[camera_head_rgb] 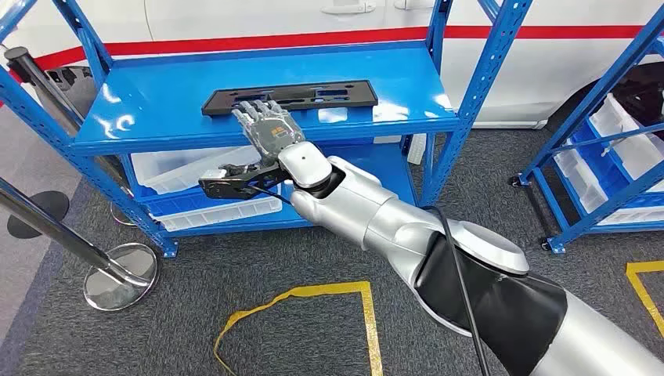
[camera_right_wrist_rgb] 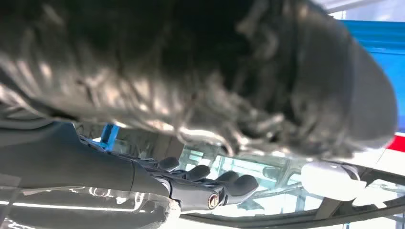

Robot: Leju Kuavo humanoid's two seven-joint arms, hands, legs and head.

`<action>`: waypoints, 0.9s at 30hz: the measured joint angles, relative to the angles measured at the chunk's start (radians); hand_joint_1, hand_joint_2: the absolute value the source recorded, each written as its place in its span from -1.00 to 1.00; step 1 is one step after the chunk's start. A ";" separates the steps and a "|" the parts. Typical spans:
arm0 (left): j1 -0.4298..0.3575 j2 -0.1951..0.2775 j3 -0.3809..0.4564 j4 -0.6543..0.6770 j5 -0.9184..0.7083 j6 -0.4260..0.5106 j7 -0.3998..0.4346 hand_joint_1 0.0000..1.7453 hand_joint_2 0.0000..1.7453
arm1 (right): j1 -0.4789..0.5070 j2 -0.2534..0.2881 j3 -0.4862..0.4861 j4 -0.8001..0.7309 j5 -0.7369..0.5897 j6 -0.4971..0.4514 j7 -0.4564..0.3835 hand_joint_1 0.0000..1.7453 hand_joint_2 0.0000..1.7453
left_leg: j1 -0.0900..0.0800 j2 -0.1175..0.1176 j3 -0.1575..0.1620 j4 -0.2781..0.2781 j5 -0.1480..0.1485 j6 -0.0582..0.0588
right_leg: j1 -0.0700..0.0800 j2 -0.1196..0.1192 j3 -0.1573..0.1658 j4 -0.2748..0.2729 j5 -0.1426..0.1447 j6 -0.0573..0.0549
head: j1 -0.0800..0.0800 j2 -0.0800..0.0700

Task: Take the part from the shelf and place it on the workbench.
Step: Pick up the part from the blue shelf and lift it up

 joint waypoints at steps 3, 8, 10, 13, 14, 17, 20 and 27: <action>0.001 0.000 0.000 0.000 0.000 0.002 -0.008 -1.00 -1.00 | 0.001 -0.003 -0.003 0.000 0.002 0.000 0.000 -1.00 -1.00 | 0.002 0.001 0.004 -0.008 0.002 0.006 | -0.001 -0.002 0.001 -0.002 -0.002 0.010 | 0.001 0.000; 0.003 -0.001 0.000 0.000 0.000 0.003 -0.011 -1.00 -1.00 | 0.000 -0.007 -0.008 0.000 0.004 0.000 0.000 -1.00 -1.00 | 0.009 0.003 0.020 -0.031 0.008 0.014 | 0.000 -0.006 -0.006 0.020 -0.021 0.023 | 0.003 0.000; 0.003 -0.001 0.000 0.000 0.000 0.003 -0.011 -1.00 -1.00 | 0.000 -0.007 -0.008 0.000 0.004 0.000 0.000 -1.00 -1.00 | 0.009 0.003 0.020 -0.031 0.008 0.014 | 0.000 -0.006 -0.006 0.021 -0.021 0.023 | 0.003 0.000; 0.002 -0.001 0.000 0.000 0.000 0.003 -0.013 -1.00 -1.00 | 0.005 -0.012 -0.013 0.000 0.004 0.000 0.000 -1.00 -1.00 | 0.010 0.003 0.022 -0.028 0.004 0.018 | -0.005 -0.007 -0.073 0.144 -0.060 0.030 | 0.003 0.000; 0.001 -0.001 0.000 0.000 0.000 0.003 -0.014 -1.00 -1.00 | 0.008 -0.015 -0.016 0.000 0.006 0.000 0.000 -1.00 -1.00 | 0.010 0.001 0.022 -0.016 -0.005 0.014 | -0.008 -0.006 -0.079 0.141 -0.051 0.032 | 0.003 0.000; 0.001 -0.003 0.000 0.000 0.000 0.003 -0.015 -1.00 -1.00 | 0.013 -0.023 -0.022 0.000 0.008 0.000 0.001 -1.00 -1.00 | 0.011 -0.004 0.018 0.008 -0.026 -0.008 | -0.009 -0.004 -0.033 0.016 0.015 0.024 | 0.002 0.000; 0.002 -0.004 0.000 0.000 0.001 0.006 -0.015 -1.00 -1.00 | 0.013 -0.025 -0.024 -0.002 0.010 0.000 0.002 -1.00 -1.00 | 0.015 -0.001 0.003 0.039 -0.050 -0.019 | -0.012 -0.004 -0.027 0.008 0.017 0.007 | -0.001 0.000; 0.002 -0.007 0.000 0.000 0.007 0.025 -0.021 -1.00 -1.00 | 0.016 -0.024 -0.026 -0.003 0.020 0.001 0.002 -1.00 -1.00 | 0.016 0.000 -0.102 0.208 -0.062 -0.026 | -0.008 -0.003 -0.006 0.004 0.006 -0.008 | -0.004 0.000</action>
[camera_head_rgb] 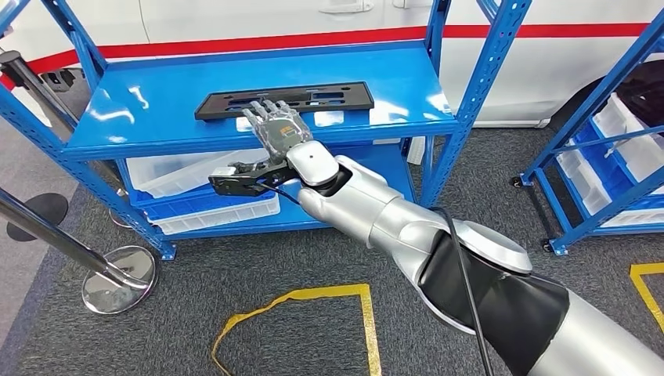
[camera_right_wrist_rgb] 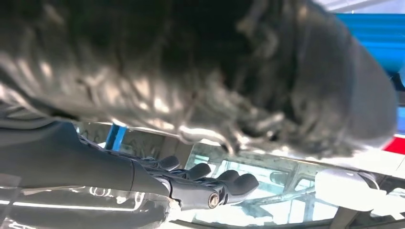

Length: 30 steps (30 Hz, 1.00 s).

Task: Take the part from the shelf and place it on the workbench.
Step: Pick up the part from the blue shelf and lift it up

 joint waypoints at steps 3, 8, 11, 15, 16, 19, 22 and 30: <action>-0.002 0.001 0.000 0.000 -0.007 0.001 -0.004 -1.00 -1.00 | -0.002 0.000 -0.007 -0.001 0.002 0.000 0.000 -1.00 -1.00 | -0.008 0.000 0.082 -0.177 0.071 0.015 | 0.002 0.002 0.009 -0.002 -0.006 0.007 | 0.000 0.000; -0.001 0.001 0.000 0.000 -0.008 0.000 -0.015 -1.00 -1.00 | -0.002 -0.005 -0.016 -0.002 0.005 0.001 0.005 -1.00 -1.00 | -0.008 0.001 0.108 -0.224 0.070 0.035 | 0.004 0.000 -0.001 0.014 -0.022 0.032 | 0.003 0.000; -0.003 0.001 0.000 0.000 -0.009 -0.002 -0.023 -1.00 -1.00 | -0.001 -0.008 -0.021 -0.002 0.009 0.001 0.009 -1.00 -1.00 | -0.005 0.004 0.117 -0.232 0.071 0.047 | 0.003 -0.003 -0.081 0.177 -0.100 0.039 | 0.005 0.000; -0.002 0.000 0.000 0.000 -0.008 -0.002 -0.020 -1.00 -1.00 | 0.007 -0.015 -0.022 -0.002 0.013 0.004 0.009 -1.00 -1.00 | -0.004 0.001 0.120 -0.222 0.060 0.046 | -0.003 -0.004 -0.119 0.216 -0.065 0.043 | 0.006 0.000; -0.002 -0.001 0.000 0.000 -0.007 -0.001 -0.017 -1.00 -1.00 | 0.007 -0.016 -0.022 -0.002 0.013 0.005 0.009 -1.00 -1.00 | -0.003 0.000 0.121 -0.216 0.054 0.043 | -0.004 -0.005 -0.091 0.148 -0.028 0.042 | 0.006 0.000; -0.003 -0.002 0.000 0.000 -0.006 0.012 -0.010 -1.00 -1.00 | 0.005 -0.017 -0.023 -0.002 0.016 0.008 0.009 -1.00 -1.00 | -0.008 -0.003 0.115 -0.198 0.040 0.028 | -0.003 -0.003 -0.029 0.019 0.012 0.036 | 0.005 0.000; -0.001 -0.003 0.000 0.000 -0.006 0.026 -0.008 -1.00 -1.00 | 0.007 -0.020 -0.024 -0.002 0.019 0.010 0.011 -1.00 -1.00 | -0.006 -0.003 0.112 -0.196 0.035 0.017 | -0.001 0.000 -0.024 0.009 0.009 0.022 | 0.005 0.000; 0.000 -0.005 0.000 0.000 -0.006 0.030 -0.010 -1.00 -1.00 | 0.011 -0.022 -0.032 -0.004 0.019 0.010 0.012 -1.00 -1.00 | -0.002 0.000 -0.023 0.041 -0.024 -0.001 | -0.003 0.000 0.000 -0.002 0.000 0.001 | 0.000 0.000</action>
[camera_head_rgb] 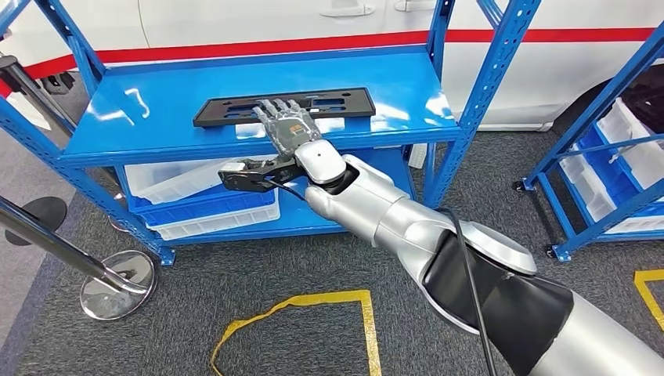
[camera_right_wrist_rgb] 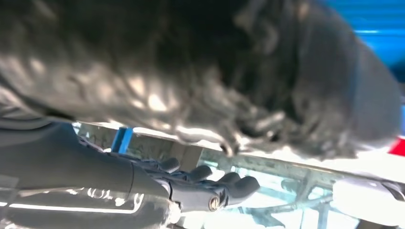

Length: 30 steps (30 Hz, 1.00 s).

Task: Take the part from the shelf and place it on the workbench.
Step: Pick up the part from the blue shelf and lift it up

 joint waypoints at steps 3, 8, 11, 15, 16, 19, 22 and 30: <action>-0.001 0.000 0.000 0.000 0.000 0.002 -0.003 -1.00 -1.00 | -0.001 0.000 -0.004 -0.001 0.000 0.000 0.000 -1.00 -1.00 | -0.005 0.000 0.090 -0.197 0.094 0.016 | 0.002 0.003 0.011 -0.001 -0.008 0.005 | 0.000 0.000; -0.002 0.000 0.000 0.000 0.000 0.011 -0.010 -1.00 -1.00 | 0.000 -0.003 -0.007 -0.001 0.003 0.000 0.000 -1.00 -1.00 | -0.009 0.001 0.126 -0.264 0.096 0.037 | 0.004 0.001 0.010 0.000 -0.018 0.030 | 0.002 0.000; -0.003 0.000 0.000 0.000 -0.001 0.013 -0.013 -1.00 -1.00 | 0.000 -0.008 -0.008 -0.001 0.008 -0.001 0.001 -1.00 -1.00 | -0.004 0.002 0.143 -0.278 0.096 0.051 | 0.005 -0.003 -0.052 0.130 -0.082 0.041 | 0.005 0.000; -0.002 0.000 0.000 0.000 -0.004 0.009 -0.013 -1.00 -1.00 | 0.010 -0.015 -0.009 -0.001 0.013 0.000 0.001 -1.00 -1.00 | -0.004 0.000 0.147 -0.268 0.083 0.053 | 0.003 -0.004 -0.134 0.242 -0.081 0.046 | 0.005 0.000; -0.002 0.000 0.000 0.000 -0.004 0.009 -0.013 -1.00 -1.00 | 0.010 -0.017 -0.009 -0.001 0.013 0.000 0.001 -1.00 -1.00 | -0.004 -0.001 0.150 -0.263 0.077 0.051 | 0.002 -0.005 -0.113 0.187 -0.042 0.045 | 0.006 0.000; -0.003 0.000 0.000 0.000 -0.007 0.006 -0.015 -1.00 -1.00 | 0.007 -0.020 -0.012 -0.001 0.013 0.001 0.001 -1.00 -1.00 | -0.008 -0.004 0.150 -0.244 0.057 0.039 | 0.004 -0.003 -0.041 0.031 0.018 0.034 | 0.004 0.000; -0.003 0.000 0.000 0.000 -0.007 0.005 -0.016 -1.00 -1.00 | 0.009 -0.023 -0.014 -0.001 0.013 0.003 0.001 -1.00 0.50 | -0.009 -0.003 0.146 -0.242 0.051 0.028 | 0.006 0.000 -0.030 0.010 0.013 0.019 | 0.003 0.000; -0.002 -0.003 0.000 0.000 -0.006 0.004 -0.017 -1.00 -1.00 | 0.014 -0.025 -0.015 -0.004 0.022 0.009 0.006 -1.00 1.00 | -0.005 0.000 -0.012 0.026 -0.016 0.006 | 0.003 0.000 0.007 -0.002 -0.006 -0.004 | -0.001 0.000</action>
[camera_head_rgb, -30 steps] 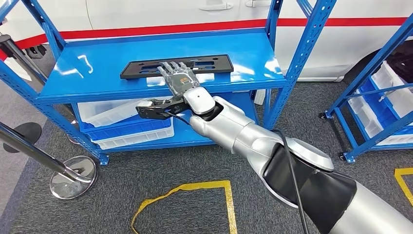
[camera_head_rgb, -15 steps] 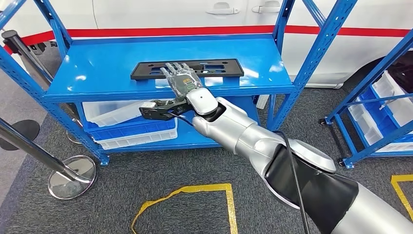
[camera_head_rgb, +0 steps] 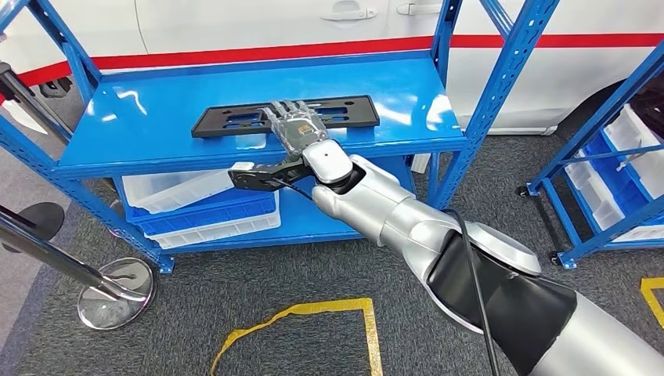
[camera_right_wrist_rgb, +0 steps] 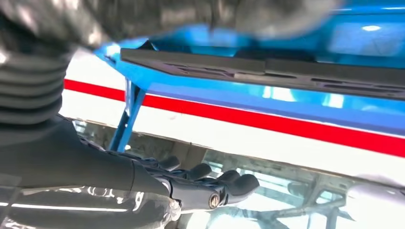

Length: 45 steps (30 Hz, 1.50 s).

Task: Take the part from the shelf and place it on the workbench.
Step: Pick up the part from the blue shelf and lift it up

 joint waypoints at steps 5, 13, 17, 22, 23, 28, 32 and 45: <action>-0.002 0.000 0.000 0.000 0.001 0.000 0.000 -1.00 -1.00 | -0.004 0.000 0.000 -0.004 0.005 0.000 0.002 -1.00 1.00 | -0.011 0.000 0.112 -0.266 0.127 0.024 | 0.004 0.003 0.023 -0.003 -0.019 0.011 | 0.000 0.000; -0.003 0.000 0.000 0.000 -0.002 -0.002 -0.002 -1.00 -1.00 | -0.003 -0.001 0.000 -0.005 0.009 0.001 0.003 -1.00 1.00 | -0.005 0.002 0.160 -0.307 0.110 0.051 | 0.002 -0.003 -0.098 0.225 -0.117 0.044 | 0.004 0.000; -0.001 -0.001 0.000 0.001 -0.002 -0.004 -0.002 -1.00 -1.00 | 0.003 -0.002 0.000 -0.005 0.009 0.002 0.003 -1.00 1.00 | -0.003 -0.002 0.174 -0.286 0.081 0.047 | -0.006 -0.005 -0.108 0.164 -0.019 0.049 | 0.005 0.000; -0.004 -0.002 0.000 0.001 -0.002 -0.004 -0.001 -1.00 -1.00 | 0.001 0.000 0.000 -0.006 0.012 0.007 0.002 -1.00 1.00 | -0.005 -0.004 0.173 -0.265 0.056 0.022 | 0.000 -0.001 -0.039 0.019 0.018 0.031 | 0.001 0.000; -0.003 -0.002 0.000 0.001 -0.002 -0.003 -0.001 -1.00 -1.00 | 0.002 0.000 0.000 -0.006 0.013 0.008 0.002 -1.00 1.00 | -0.004 -0.003 0.173 -0.266 0.053 0.017 | -0.001 -0.001 -0.037 0.016 0.018 0.026 | 0.000 0.000; -0.005 -0.002 0.000 0.001 -0.002 -0.003 -0.002 -1.00 -1.00 | 0.005 0.003 0.000 -0.008 0.016 0.009 0.000 -1.00 1.00 | 0.000 0.000 0.060 -0.051 -0.029 -0.005 | -0.006 -0.002 -0.013 0.000 0.011 0.007 | -0.005 0.000; -0.002 -0.003 0.000 0.001 0.001 -0.003 -0.002 -1.00 -1.00 | 0.014 0.004 0.000 -0.008 0.017 0.010 0.000 -1.00 1.00 | 0.003 0.000 0.033 -0.088 0.064 -0.004 | -0.004 0.000 0.008 0.000 -0.004 0.006 | -0.005 0.000; -0.006 -0.001 0.000 0.002 0.004 0.000 0.008 -1.00 -1.00 | 0.034 0.011 0.000 -0.008 0.020 0.014 -0.004 -1.00 1.00 | -0.001 0.000 0.147 -0.302 0.117 0.048 | 0.001 -0.003 -0.114 0.254 -0.130 0.046 | 0.003 0.000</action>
